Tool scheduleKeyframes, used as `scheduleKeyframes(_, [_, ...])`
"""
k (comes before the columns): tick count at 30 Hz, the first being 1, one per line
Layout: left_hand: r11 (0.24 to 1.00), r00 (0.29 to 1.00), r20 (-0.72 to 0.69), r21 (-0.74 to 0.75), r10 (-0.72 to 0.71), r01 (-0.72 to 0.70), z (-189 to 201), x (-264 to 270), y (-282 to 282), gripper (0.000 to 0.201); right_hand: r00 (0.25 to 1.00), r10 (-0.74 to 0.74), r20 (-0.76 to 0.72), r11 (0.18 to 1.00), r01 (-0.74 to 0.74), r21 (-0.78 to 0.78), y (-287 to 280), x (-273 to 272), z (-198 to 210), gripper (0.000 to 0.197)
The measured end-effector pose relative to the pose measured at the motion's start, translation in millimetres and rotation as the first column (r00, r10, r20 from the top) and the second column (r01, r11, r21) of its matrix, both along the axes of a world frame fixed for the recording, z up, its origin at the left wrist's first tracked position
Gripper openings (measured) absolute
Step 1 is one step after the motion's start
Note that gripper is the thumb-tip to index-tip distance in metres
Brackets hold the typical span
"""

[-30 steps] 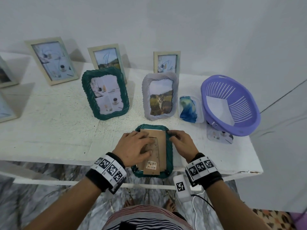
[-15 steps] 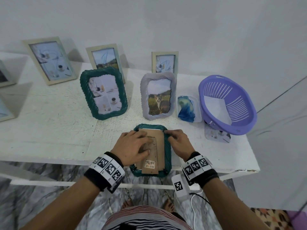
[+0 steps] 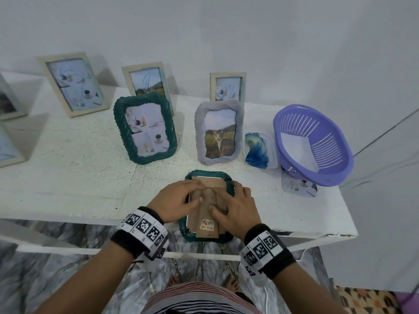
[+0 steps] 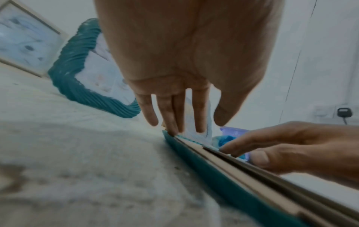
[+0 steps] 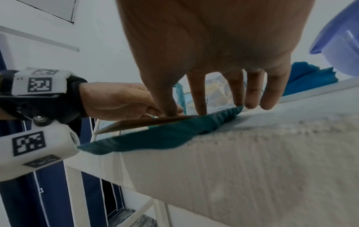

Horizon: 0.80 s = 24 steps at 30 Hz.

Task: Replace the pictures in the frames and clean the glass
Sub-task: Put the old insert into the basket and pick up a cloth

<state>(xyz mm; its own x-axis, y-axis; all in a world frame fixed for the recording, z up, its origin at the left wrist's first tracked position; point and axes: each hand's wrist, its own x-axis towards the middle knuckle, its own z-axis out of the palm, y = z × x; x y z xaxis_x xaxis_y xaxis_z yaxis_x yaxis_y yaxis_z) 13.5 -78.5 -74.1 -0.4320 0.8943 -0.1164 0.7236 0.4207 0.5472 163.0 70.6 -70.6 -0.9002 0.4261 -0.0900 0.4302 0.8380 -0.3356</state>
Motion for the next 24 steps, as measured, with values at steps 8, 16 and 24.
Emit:
scheduleKeyframes(8, [0.976,0.977,-0.023,-0.038,0.214,-0.215,-9.4,-16.7,-7.0,0.079,0.999,-0.006,-0.034,0.995,0.002,-0.104,-2.1,0.6,-2.7,0.074])
scheduleKeyframes(16, [0.966,0.954,0.152,-0.034,0.26,-0.258,-6.7,-17.8,-3.2,0.089,0.999,-0.008,-0.048,0.993,0.003,-0.116,-1.9,0.8,-1.3,0.074])
scheduleKeyframes(24, [0.926,0.826,0.444,-0.017,0.346,-0.378,-6.8,-21.5,-1.3,0.074,1.0,0.009,-0.013,0.995,-0.01,-0.099,0.6,0.6,-2.2,0.076])
